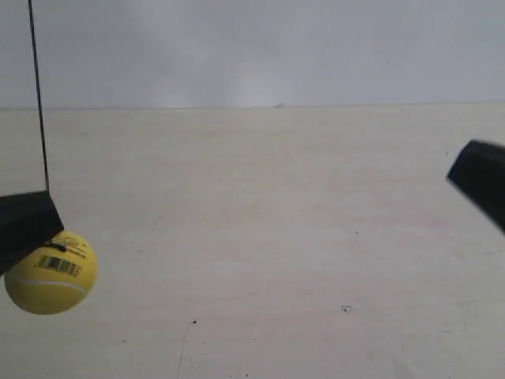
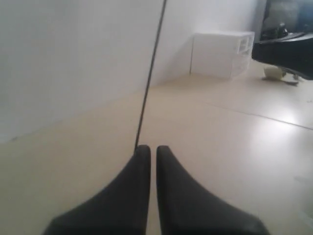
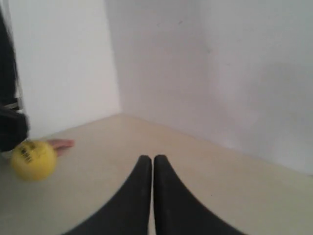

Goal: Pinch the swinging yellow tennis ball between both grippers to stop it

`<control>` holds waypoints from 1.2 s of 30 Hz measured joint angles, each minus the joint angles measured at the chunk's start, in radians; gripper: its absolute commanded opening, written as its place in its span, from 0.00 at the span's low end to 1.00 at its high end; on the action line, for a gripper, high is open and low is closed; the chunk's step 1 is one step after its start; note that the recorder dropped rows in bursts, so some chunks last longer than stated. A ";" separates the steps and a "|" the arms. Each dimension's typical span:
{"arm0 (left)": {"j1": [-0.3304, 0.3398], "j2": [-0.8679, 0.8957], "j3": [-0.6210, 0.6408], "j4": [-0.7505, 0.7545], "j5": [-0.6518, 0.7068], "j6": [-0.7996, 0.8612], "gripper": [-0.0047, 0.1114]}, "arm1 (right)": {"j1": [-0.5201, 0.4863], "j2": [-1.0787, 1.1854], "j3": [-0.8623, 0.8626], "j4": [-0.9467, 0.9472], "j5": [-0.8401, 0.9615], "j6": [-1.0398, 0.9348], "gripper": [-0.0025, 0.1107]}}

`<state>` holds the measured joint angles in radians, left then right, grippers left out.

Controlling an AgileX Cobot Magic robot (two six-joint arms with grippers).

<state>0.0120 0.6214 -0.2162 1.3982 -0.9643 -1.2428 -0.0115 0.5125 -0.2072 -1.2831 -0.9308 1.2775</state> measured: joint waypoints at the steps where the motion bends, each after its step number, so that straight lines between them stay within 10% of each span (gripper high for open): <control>1: 0.000 0.029 0.000 0.014 -0.005 0.000 0.08 | 0.000 0.049 0.000 -0.020 -0.044 -0.008 0.02; 11: 0.000 0.218 0.000 -0.015 -0.031 0.144 0.08 | 0.016 0.484 -0.002 -0.056 -0.277 -0.293 0.02; 19: 0.000 0.427 0.000 -0.033 -0.131 0.307 0.08 | 0.240 0.712 -0.002 0.132 -0.279 -0.536 0.02; 36: -0.112 0.638 0.000 -0.208 -0.180 0.602 0.08 | 0.538 0.738 -0.109 0.298 0.014 -0.616 0.02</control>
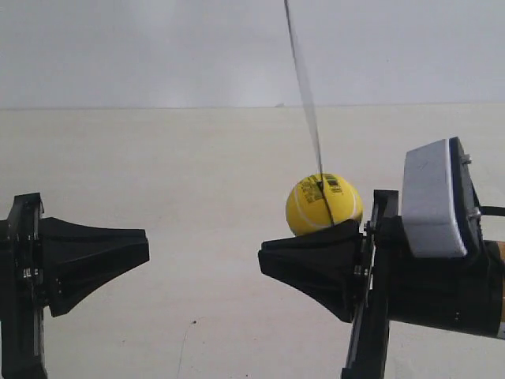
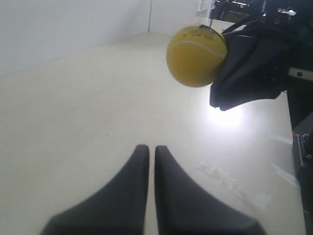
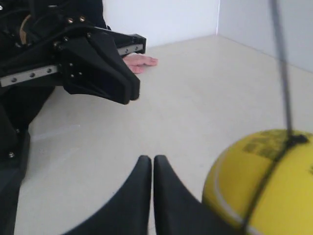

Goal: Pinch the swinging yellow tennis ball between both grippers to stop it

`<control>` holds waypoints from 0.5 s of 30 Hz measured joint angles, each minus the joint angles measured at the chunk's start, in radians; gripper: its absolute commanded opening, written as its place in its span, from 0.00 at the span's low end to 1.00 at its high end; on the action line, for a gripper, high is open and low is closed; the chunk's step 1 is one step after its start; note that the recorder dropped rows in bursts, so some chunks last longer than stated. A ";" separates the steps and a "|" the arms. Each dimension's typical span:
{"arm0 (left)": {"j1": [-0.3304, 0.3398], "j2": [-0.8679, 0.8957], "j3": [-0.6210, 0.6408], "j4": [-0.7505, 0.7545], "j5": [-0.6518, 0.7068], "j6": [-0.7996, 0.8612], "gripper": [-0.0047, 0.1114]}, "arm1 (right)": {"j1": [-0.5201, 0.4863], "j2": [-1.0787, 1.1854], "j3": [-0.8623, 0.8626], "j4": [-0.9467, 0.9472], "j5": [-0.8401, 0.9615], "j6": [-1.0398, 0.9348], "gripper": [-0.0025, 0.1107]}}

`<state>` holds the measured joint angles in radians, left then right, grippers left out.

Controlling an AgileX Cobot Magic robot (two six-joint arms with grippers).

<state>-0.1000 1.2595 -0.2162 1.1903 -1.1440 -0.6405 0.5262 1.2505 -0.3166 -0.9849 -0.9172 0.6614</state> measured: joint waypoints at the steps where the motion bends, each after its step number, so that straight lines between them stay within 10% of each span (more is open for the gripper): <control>1: 0.000 0.000 0.000 -0.004 0.000 0.005 0.08 | 0.000 0.000 0.000 0.008 0.012 -0.002 0.02; 15: 0.000 0.000 0.000 -0.014 0.016 0.016 0.08 | 0.000 0.000 0.000 0.027 0.032 -0.006 0.02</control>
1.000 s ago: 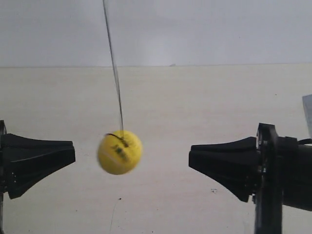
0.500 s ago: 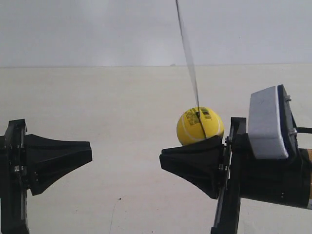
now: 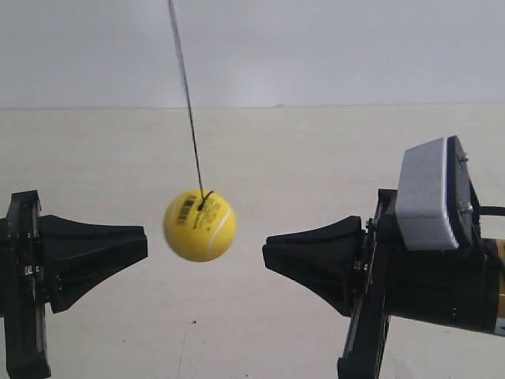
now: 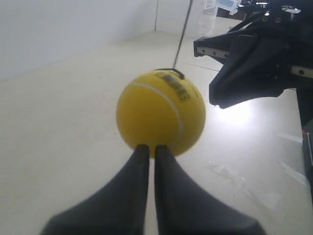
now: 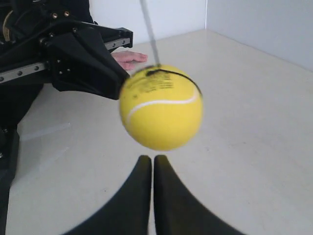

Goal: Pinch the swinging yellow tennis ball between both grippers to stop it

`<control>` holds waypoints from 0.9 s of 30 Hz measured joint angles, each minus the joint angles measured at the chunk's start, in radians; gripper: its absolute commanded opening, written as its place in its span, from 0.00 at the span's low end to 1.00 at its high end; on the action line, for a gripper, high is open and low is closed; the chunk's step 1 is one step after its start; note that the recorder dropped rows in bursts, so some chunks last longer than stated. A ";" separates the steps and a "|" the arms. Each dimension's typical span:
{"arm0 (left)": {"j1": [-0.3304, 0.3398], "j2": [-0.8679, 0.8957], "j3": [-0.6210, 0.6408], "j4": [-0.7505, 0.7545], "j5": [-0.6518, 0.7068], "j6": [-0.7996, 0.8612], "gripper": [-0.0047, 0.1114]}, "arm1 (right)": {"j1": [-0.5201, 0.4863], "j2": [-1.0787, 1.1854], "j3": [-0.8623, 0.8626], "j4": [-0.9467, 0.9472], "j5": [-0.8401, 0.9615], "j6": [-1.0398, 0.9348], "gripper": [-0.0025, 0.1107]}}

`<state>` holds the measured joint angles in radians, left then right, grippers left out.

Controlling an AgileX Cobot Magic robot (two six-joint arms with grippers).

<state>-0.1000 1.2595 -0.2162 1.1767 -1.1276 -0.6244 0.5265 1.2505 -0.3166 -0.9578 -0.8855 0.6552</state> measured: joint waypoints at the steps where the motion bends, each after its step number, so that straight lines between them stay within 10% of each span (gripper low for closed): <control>1: 0.000 0.000 0.000 0.000 0.002 0.000 0.08 | 0.000 0.000 0.000 0.000 0.000 0.000 0.02; 27: 0.000 0.002 0.000 0.083 -0.028 0.000 0.08 | 0.000 0.000 0.000 -0.058 -0.035 0.034 0.02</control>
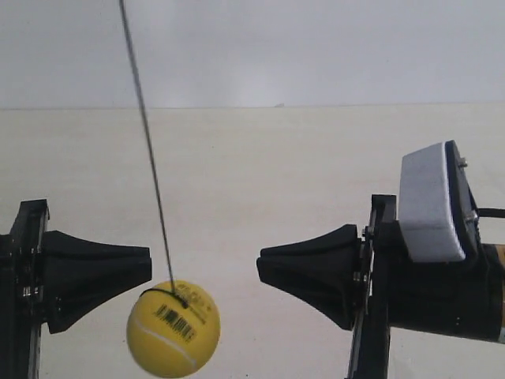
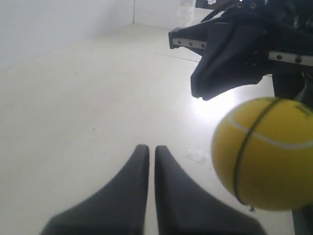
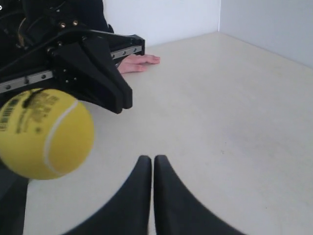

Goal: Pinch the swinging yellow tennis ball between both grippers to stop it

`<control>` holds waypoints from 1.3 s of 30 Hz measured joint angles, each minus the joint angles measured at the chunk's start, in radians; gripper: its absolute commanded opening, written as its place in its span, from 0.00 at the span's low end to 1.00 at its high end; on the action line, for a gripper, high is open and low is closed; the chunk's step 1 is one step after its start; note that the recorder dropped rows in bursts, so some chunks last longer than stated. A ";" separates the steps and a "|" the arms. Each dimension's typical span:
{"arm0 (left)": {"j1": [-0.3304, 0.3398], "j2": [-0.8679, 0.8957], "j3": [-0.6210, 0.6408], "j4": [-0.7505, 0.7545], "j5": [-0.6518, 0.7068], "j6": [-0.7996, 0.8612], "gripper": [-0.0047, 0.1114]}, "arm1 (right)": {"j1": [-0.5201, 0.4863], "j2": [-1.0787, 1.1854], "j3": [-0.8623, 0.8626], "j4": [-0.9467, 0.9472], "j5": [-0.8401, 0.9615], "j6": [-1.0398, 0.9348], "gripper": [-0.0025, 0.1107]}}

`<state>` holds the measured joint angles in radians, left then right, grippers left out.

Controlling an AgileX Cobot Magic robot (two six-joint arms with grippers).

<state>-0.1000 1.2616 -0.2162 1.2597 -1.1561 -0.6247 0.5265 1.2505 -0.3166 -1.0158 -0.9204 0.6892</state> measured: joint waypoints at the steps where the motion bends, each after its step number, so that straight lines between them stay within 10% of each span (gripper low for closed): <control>1: 0.000 0.000 0.000 0.008 0.000 0.000 0.08 | 0.000 0.000 0.000 -0.016 0.000 0.007 0.02; 39: -0.005 0.000 0.000 0.022 -0.055 0.014 0.08 | 0.002 0.000 -0.001 -0.099 -0.103 0.036 0.02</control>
<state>-0.1047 1.2616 -0.2162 1.2821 -1.2108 -0.6102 0.5283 1.2505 -0.3175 -1.1150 -1.0230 0.7252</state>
